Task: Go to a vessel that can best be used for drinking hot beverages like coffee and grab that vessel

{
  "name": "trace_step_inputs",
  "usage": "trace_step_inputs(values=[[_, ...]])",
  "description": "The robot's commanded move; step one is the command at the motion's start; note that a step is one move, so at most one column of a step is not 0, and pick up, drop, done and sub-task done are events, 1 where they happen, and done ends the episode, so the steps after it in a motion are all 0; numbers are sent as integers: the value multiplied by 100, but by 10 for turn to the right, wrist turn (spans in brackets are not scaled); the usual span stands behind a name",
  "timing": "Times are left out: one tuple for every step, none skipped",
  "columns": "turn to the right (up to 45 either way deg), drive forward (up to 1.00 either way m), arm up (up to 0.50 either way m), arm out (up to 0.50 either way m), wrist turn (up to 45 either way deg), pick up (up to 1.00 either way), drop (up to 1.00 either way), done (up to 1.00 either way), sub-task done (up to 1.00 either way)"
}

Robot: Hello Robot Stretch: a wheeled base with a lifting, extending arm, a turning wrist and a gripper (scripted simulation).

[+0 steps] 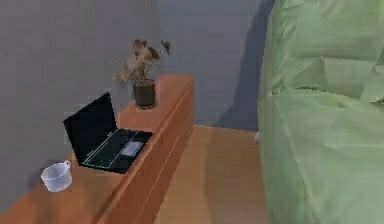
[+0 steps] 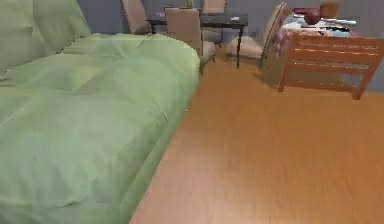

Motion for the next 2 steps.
trace_step_inputs(values=[[-450, 0, 0, 0, 0, 0, 0, 0, 0], [-450, 0, 0, 0, 0, 0, 0, 0, 0]])
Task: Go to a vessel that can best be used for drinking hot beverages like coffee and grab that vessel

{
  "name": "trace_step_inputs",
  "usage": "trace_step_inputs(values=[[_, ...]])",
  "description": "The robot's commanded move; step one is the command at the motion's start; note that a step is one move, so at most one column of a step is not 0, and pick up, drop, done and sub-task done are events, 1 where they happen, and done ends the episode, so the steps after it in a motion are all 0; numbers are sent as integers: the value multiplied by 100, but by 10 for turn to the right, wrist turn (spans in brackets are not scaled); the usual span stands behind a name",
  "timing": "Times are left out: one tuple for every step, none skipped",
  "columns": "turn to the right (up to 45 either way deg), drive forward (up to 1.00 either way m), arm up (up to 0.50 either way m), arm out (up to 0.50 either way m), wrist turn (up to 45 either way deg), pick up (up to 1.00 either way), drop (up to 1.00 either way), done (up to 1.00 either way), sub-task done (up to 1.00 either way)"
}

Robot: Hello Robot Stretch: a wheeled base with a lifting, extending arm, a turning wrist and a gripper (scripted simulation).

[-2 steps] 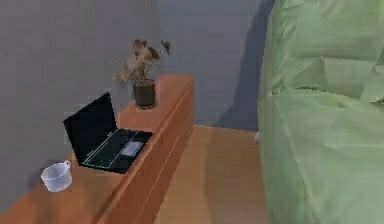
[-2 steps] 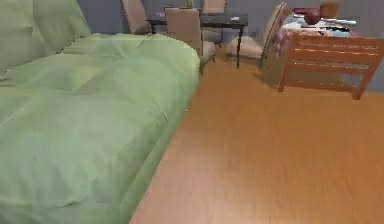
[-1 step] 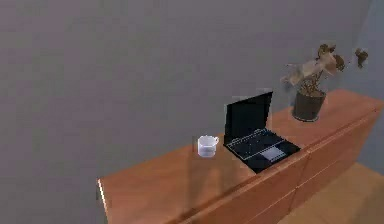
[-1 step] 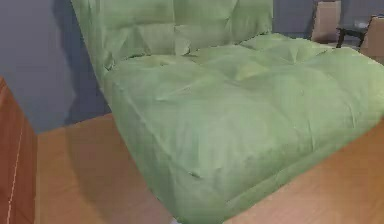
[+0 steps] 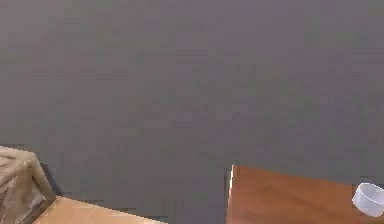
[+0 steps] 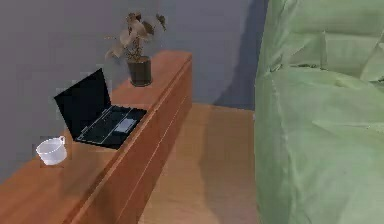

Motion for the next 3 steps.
trace_step_inputs(values=[[-360, 0, 0, 0, 0, 0, 0, 0, 0], [450, 0, 0, 0, 0, 0, 0, 0, 0], [450, 0, 0, 0, 0, 0, 0, 0, 0]])
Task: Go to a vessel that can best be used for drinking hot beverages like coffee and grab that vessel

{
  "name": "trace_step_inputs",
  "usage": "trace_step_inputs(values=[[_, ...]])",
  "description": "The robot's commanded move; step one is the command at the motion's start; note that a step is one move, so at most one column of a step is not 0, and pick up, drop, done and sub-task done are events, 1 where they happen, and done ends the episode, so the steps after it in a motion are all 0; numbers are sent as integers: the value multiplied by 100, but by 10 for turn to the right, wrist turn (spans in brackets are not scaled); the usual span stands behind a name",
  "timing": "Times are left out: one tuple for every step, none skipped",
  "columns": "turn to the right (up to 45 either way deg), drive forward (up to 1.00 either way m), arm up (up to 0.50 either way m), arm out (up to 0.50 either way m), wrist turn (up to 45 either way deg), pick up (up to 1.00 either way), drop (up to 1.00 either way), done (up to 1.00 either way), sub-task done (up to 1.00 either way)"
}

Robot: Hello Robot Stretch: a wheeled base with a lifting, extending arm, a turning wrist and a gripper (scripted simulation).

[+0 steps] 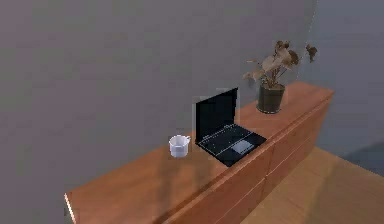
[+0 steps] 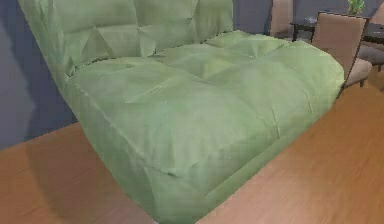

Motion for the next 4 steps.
trace_step_inputs(values=[[120, 0, 0, 0, 0, 0, 0, 0, 0], [0, 40, 0, 0, 0, 0, 0, 0, 0], [-450, 0, 0, 0, 0, 0, 0, 0, 0], [-450, 0, 0, 0, 0, 0, 0, 0, 0]])
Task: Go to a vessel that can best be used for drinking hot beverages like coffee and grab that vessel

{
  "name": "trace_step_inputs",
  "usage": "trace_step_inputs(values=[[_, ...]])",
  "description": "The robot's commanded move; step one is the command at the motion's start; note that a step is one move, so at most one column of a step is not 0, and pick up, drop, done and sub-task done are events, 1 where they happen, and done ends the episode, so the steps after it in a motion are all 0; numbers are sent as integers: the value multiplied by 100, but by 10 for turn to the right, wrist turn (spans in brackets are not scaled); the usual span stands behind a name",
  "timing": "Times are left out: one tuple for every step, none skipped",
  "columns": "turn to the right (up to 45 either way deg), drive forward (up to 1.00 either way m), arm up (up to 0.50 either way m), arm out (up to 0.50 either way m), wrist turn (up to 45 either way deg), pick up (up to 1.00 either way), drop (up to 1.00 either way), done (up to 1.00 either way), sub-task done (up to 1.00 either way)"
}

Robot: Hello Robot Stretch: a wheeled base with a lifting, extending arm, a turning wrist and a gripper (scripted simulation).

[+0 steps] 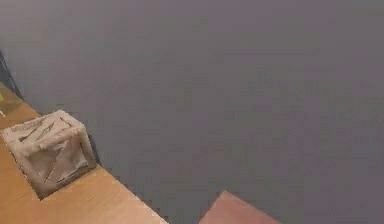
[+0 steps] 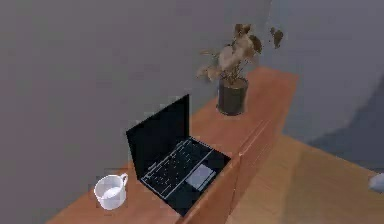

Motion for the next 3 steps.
trace_step_inputs(values=[[-210, 0, 0, 0, 0, 0, 0, 0, 0], [0, 0, 50, 0, 0, 0, 0, 0, 0], [0, 0, 28, 0, 0, 0, 0, 0, 0]])
